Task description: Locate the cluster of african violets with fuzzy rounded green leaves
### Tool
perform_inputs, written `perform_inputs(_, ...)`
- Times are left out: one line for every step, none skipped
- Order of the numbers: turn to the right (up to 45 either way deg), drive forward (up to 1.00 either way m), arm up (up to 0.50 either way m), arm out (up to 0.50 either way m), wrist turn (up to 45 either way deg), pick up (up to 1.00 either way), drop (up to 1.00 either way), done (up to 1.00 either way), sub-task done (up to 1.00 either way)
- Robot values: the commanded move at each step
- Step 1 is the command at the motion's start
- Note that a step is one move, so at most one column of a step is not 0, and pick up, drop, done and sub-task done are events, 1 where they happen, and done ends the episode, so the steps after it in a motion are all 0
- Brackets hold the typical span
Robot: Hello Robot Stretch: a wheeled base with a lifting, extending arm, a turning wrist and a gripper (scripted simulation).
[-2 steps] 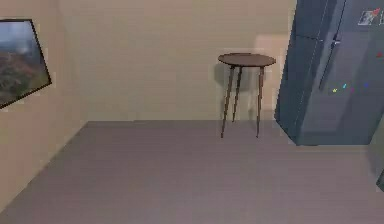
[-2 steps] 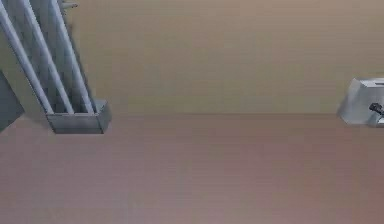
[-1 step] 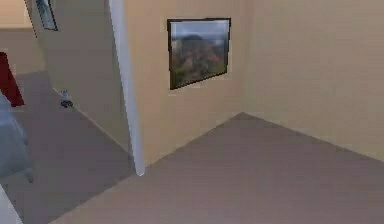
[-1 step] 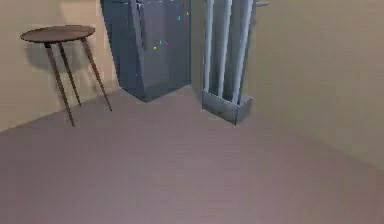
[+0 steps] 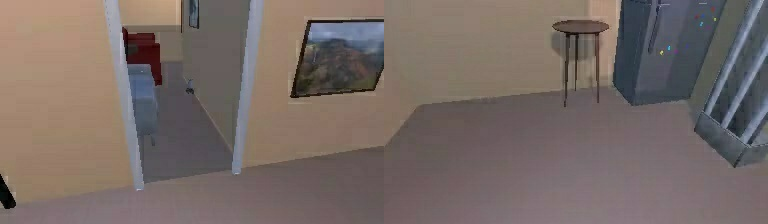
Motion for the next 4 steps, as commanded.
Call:
perform_inputs(0.0,1.0,0.0,0.0,0.0,0.0,0.0,0.0,0.0)
perform_inputs(-3.0,0.0,0.0,0.0,0.0,0.0,0.0,0.0,0.0)
perform_inputs(0.0,0.9,0.0,0.0,0.0,0.0,0.0,0.0,0.0)
perform_inputs(-36.0,0.0,0.0,0.0,0.0,0.0,0.0,0.0,0.0)
